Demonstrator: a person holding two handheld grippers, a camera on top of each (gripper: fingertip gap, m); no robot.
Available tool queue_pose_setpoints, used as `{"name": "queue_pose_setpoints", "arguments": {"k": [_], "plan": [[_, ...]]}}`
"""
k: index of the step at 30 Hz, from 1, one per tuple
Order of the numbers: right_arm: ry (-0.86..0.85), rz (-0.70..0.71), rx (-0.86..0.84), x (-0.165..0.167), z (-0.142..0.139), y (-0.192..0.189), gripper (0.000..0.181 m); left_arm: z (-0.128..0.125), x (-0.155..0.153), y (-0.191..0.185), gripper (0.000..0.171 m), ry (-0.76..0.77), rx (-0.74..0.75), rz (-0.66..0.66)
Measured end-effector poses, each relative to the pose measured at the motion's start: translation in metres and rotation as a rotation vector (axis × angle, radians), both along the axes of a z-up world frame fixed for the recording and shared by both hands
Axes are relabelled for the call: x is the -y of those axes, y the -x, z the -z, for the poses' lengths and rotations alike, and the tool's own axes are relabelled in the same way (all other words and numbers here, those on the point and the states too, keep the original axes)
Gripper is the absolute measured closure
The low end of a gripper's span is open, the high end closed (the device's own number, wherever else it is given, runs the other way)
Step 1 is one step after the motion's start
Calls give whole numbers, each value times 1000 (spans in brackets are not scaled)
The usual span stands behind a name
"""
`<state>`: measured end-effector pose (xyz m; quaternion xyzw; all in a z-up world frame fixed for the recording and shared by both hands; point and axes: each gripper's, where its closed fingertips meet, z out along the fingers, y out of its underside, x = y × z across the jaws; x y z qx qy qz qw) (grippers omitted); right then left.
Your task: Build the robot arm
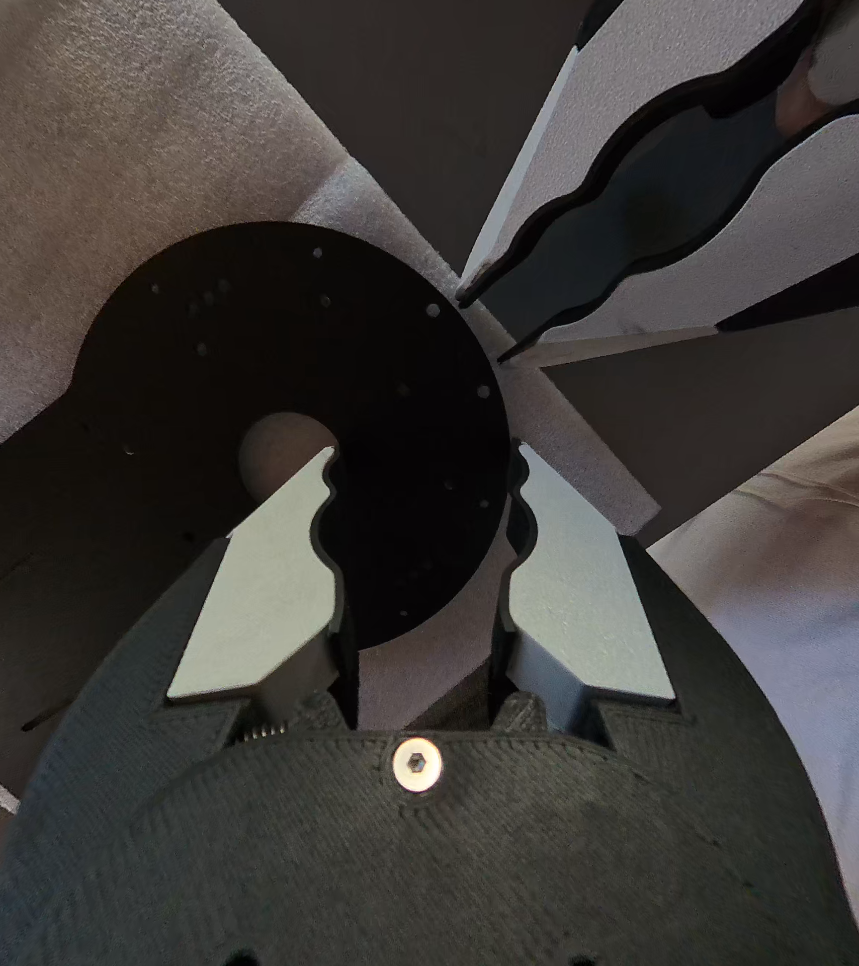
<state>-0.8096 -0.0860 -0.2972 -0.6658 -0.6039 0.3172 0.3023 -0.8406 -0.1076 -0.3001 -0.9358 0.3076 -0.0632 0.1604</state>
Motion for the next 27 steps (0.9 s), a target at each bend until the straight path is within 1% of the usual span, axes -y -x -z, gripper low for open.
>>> {"name": "queue_pose_setpoints", "arguments": {"k": [18,27], "plan": [[-2,0,2,0,1,0,160,-10,-1,1,111,19,45,-18],[-28,2,-34,-1,-5,2,164,-23,-2,3,111,22,104,-28]]}}
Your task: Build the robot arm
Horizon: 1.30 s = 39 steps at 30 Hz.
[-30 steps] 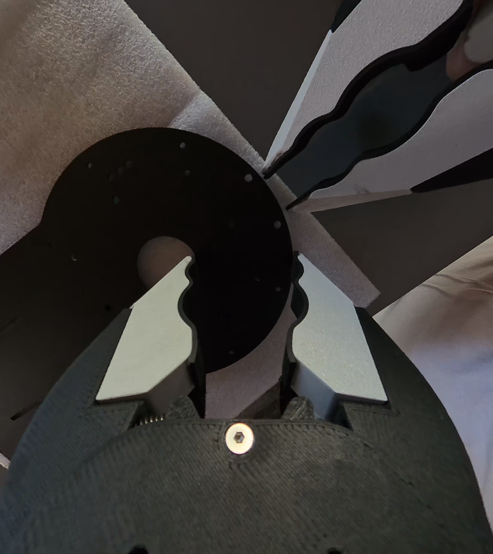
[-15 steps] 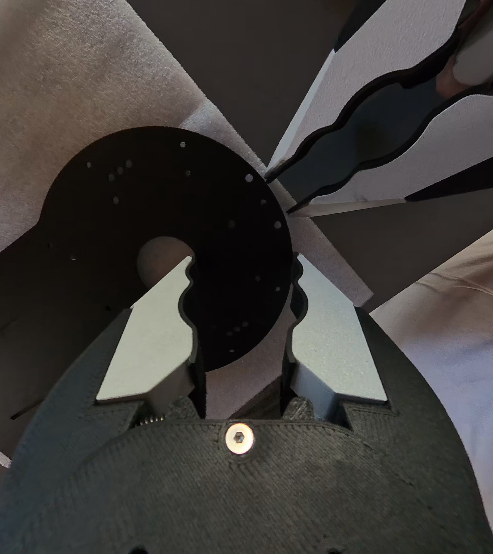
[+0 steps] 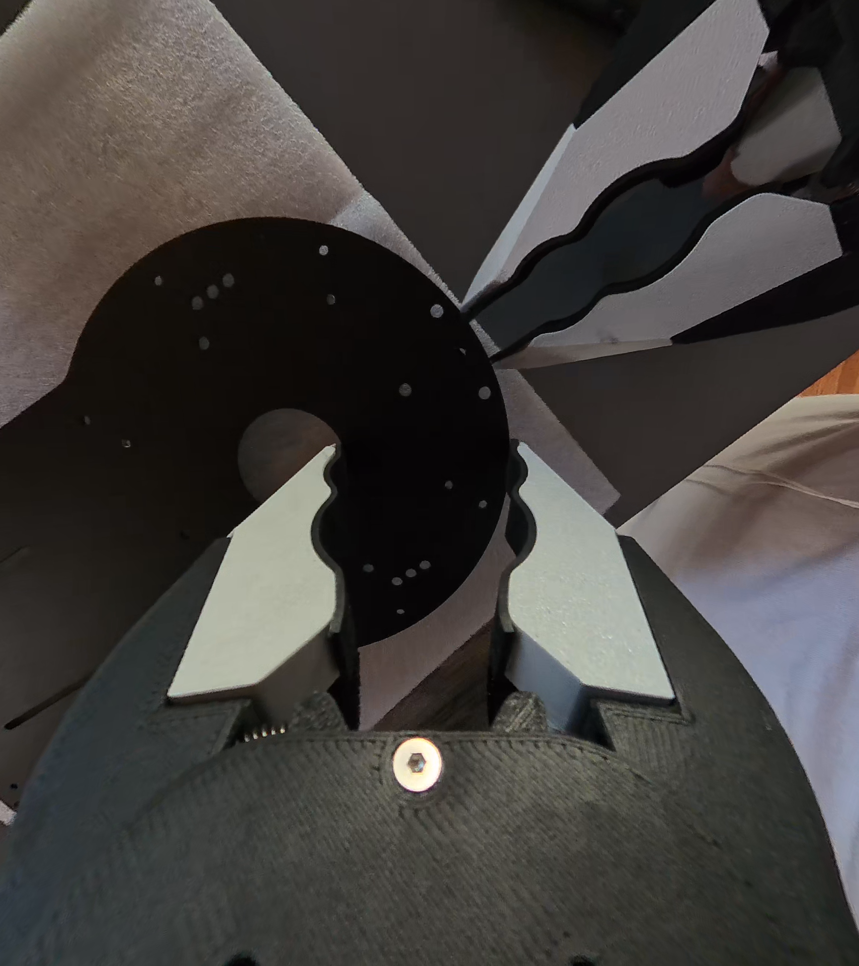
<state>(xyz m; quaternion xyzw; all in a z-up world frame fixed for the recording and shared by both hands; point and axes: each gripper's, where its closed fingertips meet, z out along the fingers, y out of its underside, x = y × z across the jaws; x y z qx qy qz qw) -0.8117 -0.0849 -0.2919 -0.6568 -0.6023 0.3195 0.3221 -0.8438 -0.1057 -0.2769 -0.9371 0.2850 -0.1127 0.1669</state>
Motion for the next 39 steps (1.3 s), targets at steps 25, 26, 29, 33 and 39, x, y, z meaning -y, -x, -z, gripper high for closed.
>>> {"name": "queue_pose_setpoints", "arguments": {"k": [25,26,29,33,39], "plan": [[18,11,51,-3,8,1,165,14,5,1,112,8,-80,9],[13,12,51,-3,8,1,165,14,5,1,112,6,-79,7],[14,12,51,-3,8,2,165,14,5,1,112,6,-82,7],[19,12,51,-3,8,2,165,15,6,0,112,4,-87,6],[20,12,51,-3,8,2,165,17,6,0,112,2,-94,10]]}}
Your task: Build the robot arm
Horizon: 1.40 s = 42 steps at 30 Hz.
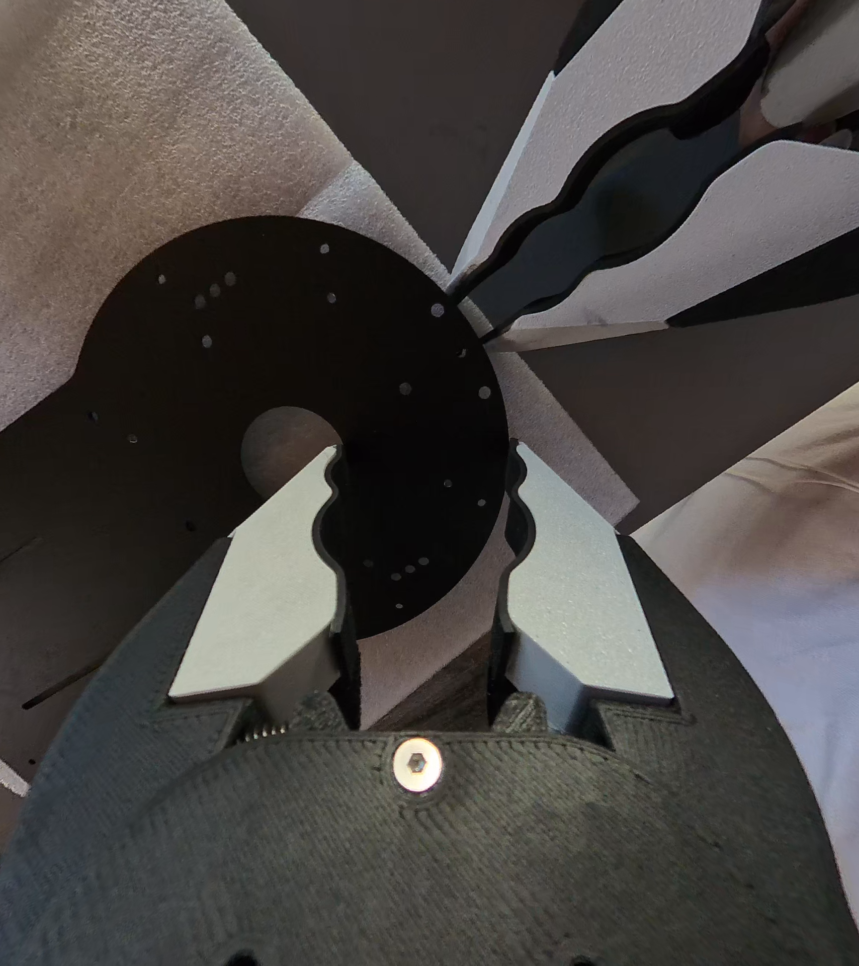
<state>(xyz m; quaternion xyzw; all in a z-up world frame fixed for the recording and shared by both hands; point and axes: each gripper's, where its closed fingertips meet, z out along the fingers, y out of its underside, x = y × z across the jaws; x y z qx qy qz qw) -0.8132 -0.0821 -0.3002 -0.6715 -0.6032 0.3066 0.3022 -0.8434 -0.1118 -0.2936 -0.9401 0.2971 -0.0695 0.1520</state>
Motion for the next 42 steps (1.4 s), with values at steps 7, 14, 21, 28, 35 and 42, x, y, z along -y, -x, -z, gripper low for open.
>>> {"name": "queue_pose_setpoints", "arguments": {"k": [7,14,21,28,35,42], "plan": [[-3,0,0,0,0,0,165,1,-2,-1,112,-4,3,-5],[6,0,0,0,0,0,165,1,-2,-1,112,0,1,-2],[6,0,-1,0,0,0,165,1,-2,-1,112,4,2,-2],[4,0,-1,0,0,0,165,0,-2,-1,113,7,8,-4],[6,0,-1,0,0,0,165,-1,-5,2,128,2,11,-18],[12,0,-1,0,0,0,165,-64,-19,-9,170,-202,187,29]]}}
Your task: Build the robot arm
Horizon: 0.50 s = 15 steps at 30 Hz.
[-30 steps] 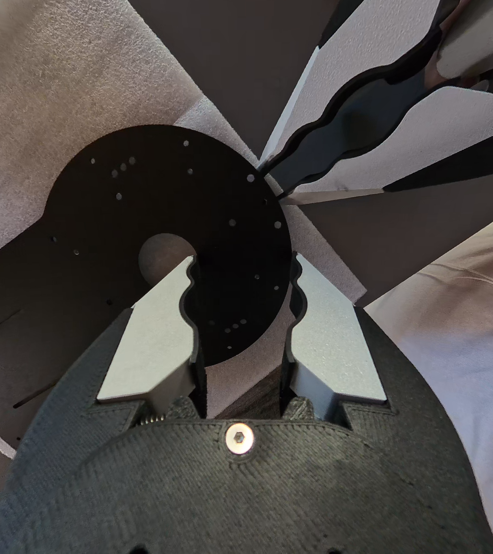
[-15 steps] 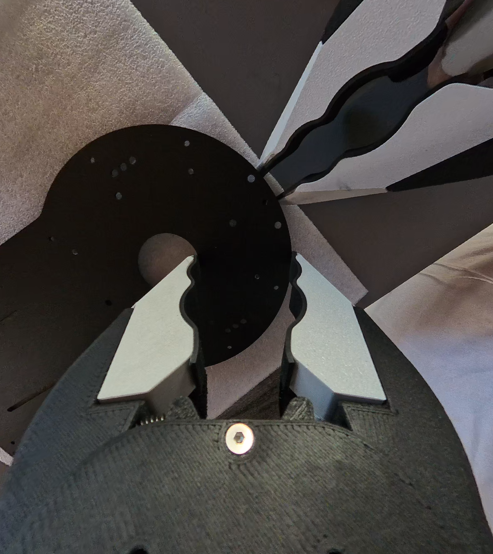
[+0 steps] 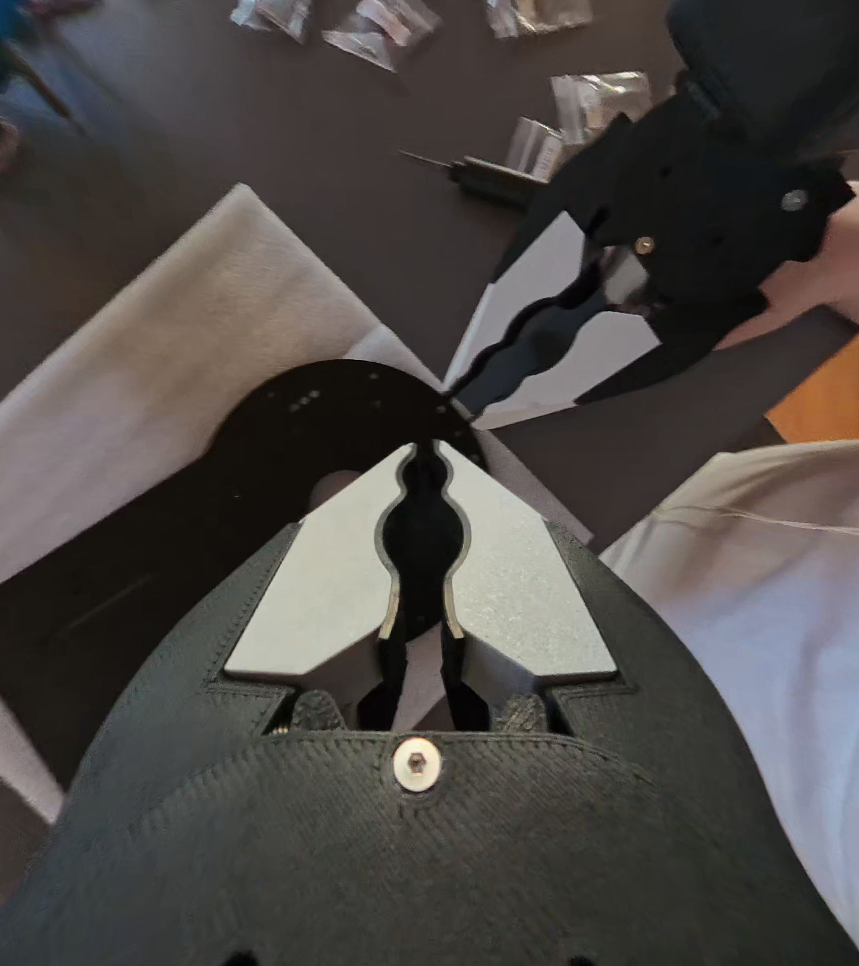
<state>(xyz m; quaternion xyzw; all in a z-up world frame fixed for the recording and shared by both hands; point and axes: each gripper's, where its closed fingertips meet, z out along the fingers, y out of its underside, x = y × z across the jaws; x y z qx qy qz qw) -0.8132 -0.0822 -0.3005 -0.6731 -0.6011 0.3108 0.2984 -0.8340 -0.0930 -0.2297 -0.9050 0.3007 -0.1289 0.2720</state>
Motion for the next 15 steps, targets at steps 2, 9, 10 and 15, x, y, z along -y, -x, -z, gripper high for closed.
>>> {"name": "queue_pose_setpoints", "arguments": {"k": [2,9,10,15], "plan": [[-5,0,0,0,0,0,165,-1,-3,8,155,-38,-12,-31],[-4,0,0,0,0,0,165,53,20,-8,114,80,-8,-40],[-3,0,0,0,0,0,165,55,16,-7,115,35,-62,-42],[-13,0,0,0,0,0,165,62,10,1,115,-28,-187,-65]]}}
